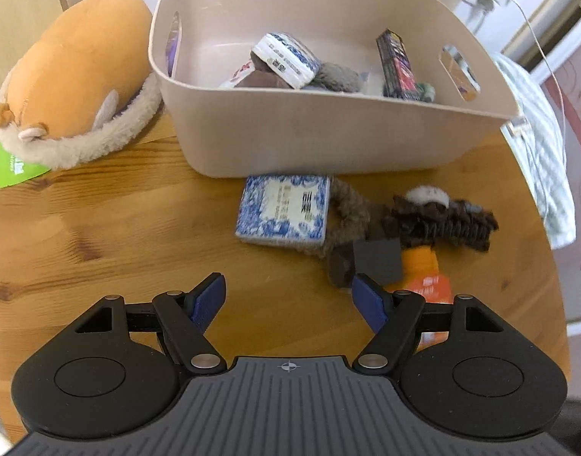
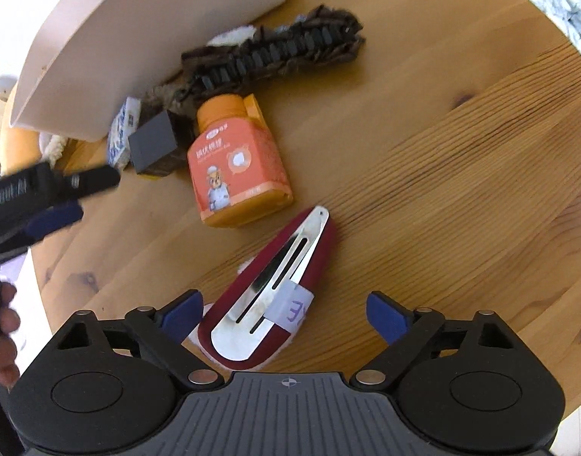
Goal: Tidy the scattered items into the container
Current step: 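Grasp the blue-and-white box with left tool while right tool grasps red-and-white hair clip, then lift the box and hair clip and carry them over the basket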
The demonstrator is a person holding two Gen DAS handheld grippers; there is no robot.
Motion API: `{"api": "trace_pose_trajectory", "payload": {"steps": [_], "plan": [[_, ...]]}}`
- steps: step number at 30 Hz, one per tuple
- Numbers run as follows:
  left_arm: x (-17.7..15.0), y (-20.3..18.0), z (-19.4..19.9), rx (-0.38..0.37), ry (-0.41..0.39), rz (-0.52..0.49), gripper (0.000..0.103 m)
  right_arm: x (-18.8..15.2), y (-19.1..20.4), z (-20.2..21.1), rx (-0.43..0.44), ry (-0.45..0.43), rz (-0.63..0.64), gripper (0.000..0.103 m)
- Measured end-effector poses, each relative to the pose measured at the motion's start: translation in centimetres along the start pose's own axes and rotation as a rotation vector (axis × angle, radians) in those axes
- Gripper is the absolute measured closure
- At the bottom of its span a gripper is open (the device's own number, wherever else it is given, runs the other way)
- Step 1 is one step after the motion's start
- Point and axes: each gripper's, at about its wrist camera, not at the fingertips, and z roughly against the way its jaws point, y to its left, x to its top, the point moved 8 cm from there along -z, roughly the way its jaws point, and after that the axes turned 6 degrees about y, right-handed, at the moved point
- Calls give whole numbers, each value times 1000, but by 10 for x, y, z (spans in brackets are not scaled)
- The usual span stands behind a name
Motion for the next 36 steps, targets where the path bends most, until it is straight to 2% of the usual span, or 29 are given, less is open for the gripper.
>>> {"api": "trace_pose_trajectory", "payload": {"steps": [4, 9, 19, 21, 22, 25, 26, 28, 30, 36], "plan": [[12, 0, -12, 0, -12, 58, 28, -2, 4, -8, -11, 28, 18, 10], [31, 7, -20, -11, -25, 147, 28, -1, 8, -8, -33, 23, 56, 10], [37, 22, -43, 13, 4, 154, 29, -2, 10, -7, -70, 23, 120, 9], [39, 22, -43, 14, -8, 123, 31, -3, 12, -8, -79, 22, 131, 9], [40, 21, -43, 13, -12, 106, 36, -4, 13, -8, -82, 22, 136, 9], [41, 19, -42, -7, -10, 66, 38, -7, 13, -6, -91, 18, 156, 17], [40, 20, -42, -14, -9, 62, 39, -7, 13, -5, -101, 13, 166, 22], [37, 22, -41, -25, -5, 62, 40, -9, 12, -1, -115, -6, 187, 35], [33, 23, -39, -31, -2, 60, 40, -10, 11, 3, -113, -21, 202, 57], [20, 29, -31, -25, -12, 54, 40, -13, 5, 10, -95, -23, 202, 64]]}}
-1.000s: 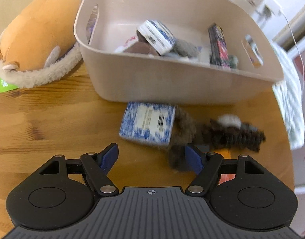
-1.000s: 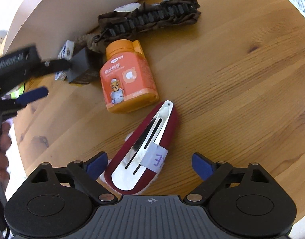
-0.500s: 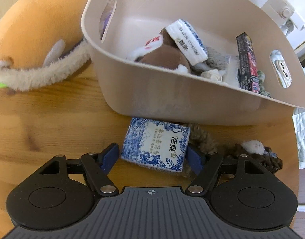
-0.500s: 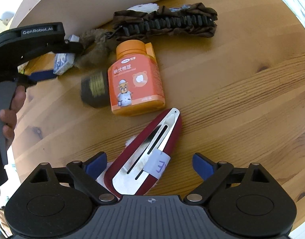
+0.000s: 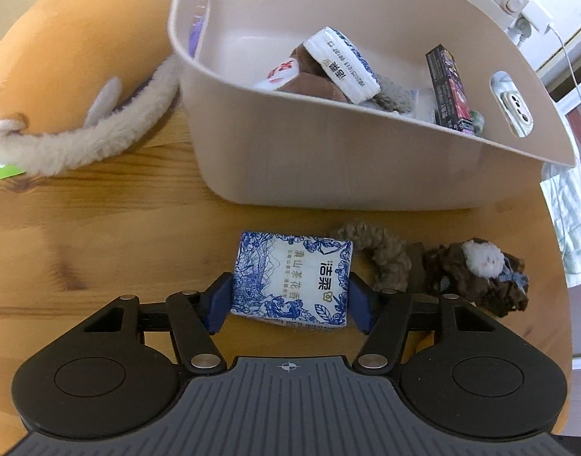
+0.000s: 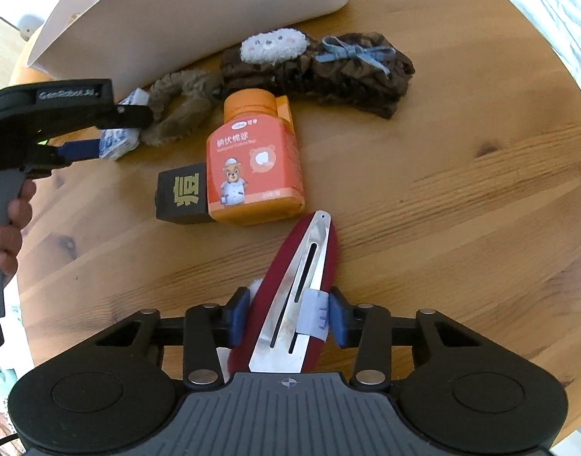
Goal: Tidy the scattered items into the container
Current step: 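Lift the box and hair clip and carry them over the basket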
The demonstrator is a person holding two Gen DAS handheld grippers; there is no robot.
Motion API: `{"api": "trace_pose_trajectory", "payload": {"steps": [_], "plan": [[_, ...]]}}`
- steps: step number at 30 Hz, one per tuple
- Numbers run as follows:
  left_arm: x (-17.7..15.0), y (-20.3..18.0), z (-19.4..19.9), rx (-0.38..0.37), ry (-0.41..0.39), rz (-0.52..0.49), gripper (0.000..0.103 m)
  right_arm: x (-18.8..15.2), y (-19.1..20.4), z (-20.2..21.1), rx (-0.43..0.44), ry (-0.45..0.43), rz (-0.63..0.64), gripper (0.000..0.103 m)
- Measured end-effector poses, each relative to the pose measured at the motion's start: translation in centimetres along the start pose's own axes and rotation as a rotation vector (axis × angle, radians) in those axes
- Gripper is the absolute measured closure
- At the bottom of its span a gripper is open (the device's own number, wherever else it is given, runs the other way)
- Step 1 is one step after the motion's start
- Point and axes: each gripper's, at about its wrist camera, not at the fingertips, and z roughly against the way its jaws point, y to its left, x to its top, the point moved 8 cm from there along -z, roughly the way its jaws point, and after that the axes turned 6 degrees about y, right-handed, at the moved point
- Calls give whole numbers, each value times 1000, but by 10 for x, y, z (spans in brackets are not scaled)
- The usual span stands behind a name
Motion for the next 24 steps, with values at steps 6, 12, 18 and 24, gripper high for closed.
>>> {"api": "trace_pose_trajectory", "payload": {"steps": [6, 12, 18, 24], "plan": [[-4, -1, 15, -8, -13, -6, 40, -6, -17, 11, 19, -1, -1, 66], [-18, 0, 30, -14, -20, -20, 40, -9, -29, 30, 30, -35, 4, 66], [-25, -1, 49, -33, -38, -38, 40, 2, -54, 54, 47, -70, 8, 66], [-24, -3, 69, -42, -75, -68, 40, 6, -26, 59, 64, -108, 16, 66]]}}
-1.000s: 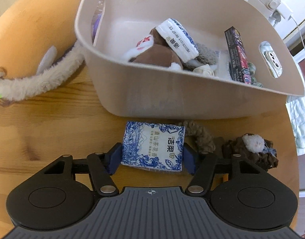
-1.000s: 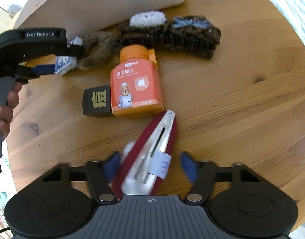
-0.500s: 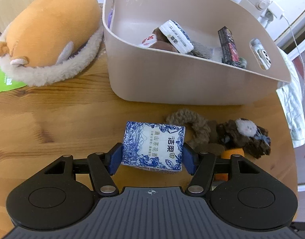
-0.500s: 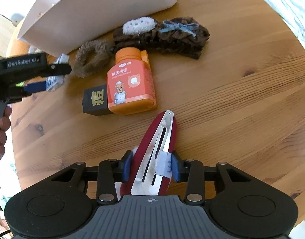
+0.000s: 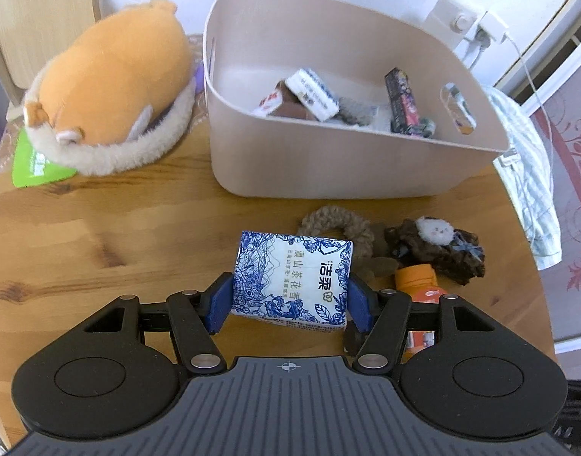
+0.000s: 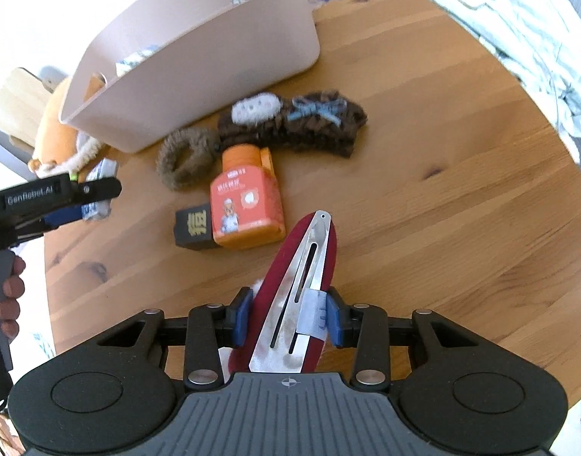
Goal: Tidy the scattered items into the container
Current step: 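Lift the box and hair clip and carry them over the basket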
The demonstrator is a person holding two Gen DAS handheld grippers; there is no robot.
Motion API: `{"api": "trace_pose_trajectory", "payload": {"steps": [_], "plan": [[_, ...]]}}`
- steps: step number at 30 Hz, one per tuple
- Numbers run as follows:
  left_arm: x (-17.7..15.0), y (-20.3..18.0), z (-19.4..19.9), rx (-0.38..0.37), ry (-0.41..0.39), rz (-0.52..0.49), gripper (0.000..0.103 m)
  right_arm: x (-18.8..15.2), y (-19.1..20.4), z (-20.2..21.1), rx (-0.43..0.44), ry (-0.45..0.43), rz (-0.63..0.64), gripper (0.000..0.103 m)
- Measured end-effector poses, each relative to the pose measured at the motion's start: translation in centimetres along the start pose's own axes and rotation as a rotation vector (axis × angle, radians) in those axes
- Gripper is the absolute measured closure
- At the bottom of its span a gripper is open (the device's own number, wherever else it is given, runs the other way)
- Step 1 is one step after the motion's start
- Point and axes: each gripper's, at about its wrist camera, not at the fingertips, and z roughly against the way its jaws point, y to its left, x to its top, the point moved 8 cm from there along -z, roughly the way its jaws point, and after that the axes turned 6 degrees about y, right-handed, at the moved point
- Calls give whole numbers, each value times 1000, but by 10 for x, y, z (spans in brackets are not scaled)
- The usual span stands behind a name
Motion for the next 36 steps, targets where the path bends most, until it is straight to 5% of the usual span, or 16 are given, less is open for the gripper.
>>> {"api": "trace_pose_trajectory", "payload": {"steps": [23, 36], "plan": [[59, -27, 64, -45, -153, -83, 40, 101, 47, 74, 4, -253, 183, 66], [97, -32, 65, -29, -194, -90, 40, 149, 74, 80, 19, -293, 259, 66]]}}
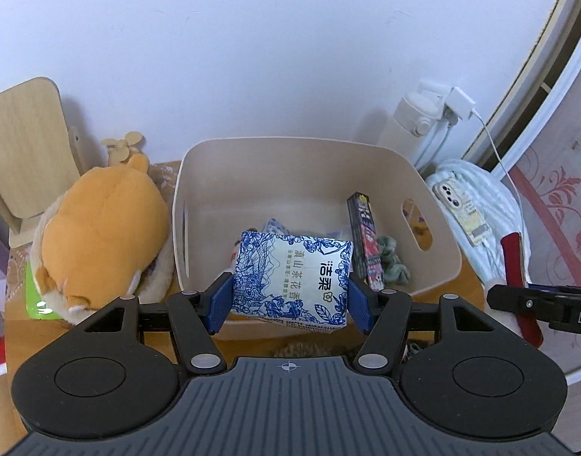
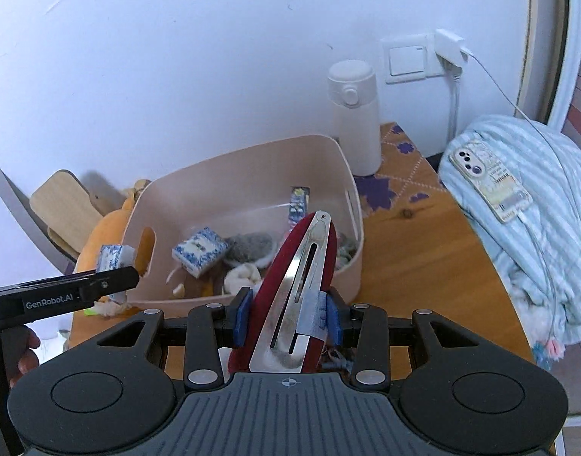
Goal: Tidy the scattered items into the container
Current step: 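Lift the box and hair clip and carry them over the basket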
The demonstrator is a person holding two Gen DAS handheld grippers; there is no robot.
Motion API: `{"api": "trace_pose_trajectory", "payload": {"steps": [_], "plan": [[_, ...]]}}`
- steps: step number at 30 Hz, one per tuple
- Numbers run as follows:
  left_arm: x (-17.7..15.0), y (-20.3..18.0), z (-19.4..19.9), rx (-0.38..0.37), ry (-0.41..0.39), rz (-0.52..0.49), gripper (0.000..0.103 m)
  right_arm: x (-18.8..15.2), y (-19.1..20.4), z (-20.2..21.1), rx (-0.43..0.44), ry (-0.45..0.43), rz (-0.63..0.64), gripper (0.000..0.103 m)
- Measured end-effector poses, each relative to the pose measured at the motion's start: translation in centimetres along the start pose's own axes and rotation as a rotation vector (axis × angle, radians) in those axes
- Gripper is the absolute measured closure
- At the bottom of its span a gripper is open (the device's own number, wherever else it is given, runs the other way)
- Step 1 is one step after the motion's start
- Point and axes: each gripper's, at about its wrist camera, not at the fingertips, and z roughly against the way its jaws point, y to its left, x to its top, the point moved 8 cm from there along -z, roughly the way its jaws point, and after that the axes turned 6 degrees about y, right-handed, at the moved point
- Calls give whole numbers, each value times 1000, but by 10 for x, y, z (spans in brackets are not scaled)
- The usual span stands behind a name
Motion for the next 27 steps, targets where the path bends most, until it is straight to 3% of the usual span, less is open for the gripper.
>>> {"api": "trace_pose_trajectory", "payload": {"steps": [18, 27], "plan": [[16, 10, -61, 69, 70, 89, 40, 58, 3, -67, 20, -2, -94, 66], [8, 10, -85, 110, 121, 70, 39, 60, -5, -106, -15, 65, -79, 66]]}}
